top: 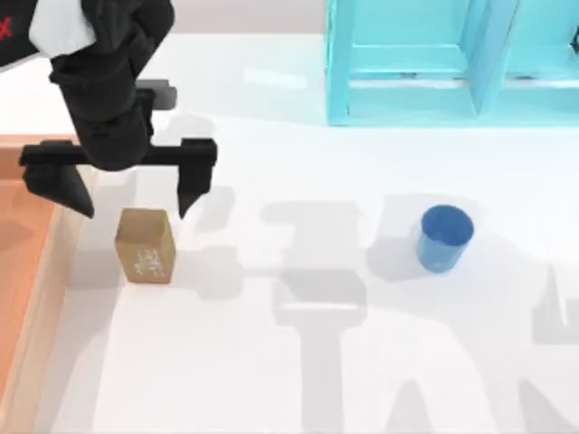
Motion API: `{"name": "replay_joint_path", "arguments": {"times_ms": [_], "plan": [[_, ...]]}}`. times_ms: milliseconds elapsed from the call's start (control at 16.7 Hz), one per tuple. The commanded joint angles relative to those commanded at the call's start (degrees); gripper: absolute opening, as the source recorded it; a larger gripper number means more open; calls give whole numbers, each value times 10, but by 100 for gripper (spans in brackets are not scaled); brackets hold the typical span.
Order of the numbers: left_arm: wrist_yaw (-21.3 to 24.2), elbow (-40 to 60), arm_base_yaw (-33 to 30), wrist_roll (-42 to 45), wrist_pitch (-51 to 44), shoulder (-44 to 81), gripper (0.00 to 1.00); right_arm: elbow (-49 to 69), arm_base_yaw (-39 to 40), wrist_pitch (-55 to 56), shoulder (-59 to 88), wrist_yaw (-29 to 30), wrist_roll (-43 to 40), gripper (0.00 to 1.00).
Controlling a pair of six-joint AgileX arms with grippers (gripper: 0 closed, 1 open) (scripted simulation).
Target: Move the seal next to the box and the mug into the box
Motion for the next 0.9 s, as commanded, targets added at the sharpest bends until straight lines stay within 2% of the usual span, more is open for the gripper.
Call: {"name": "replay_joint_path", "arguments": {"times_ms": [420,780,900], "plan": [[0,162,-1,-2,-168,-5,100,0,0,0,0,0,0,100],[-1,178,-1,-3,-182,-5,100,0,0,0,0,0,0,100],[-9,198,-21,-23,-179,14,100,0,0,0,0,0,0,100]]}}
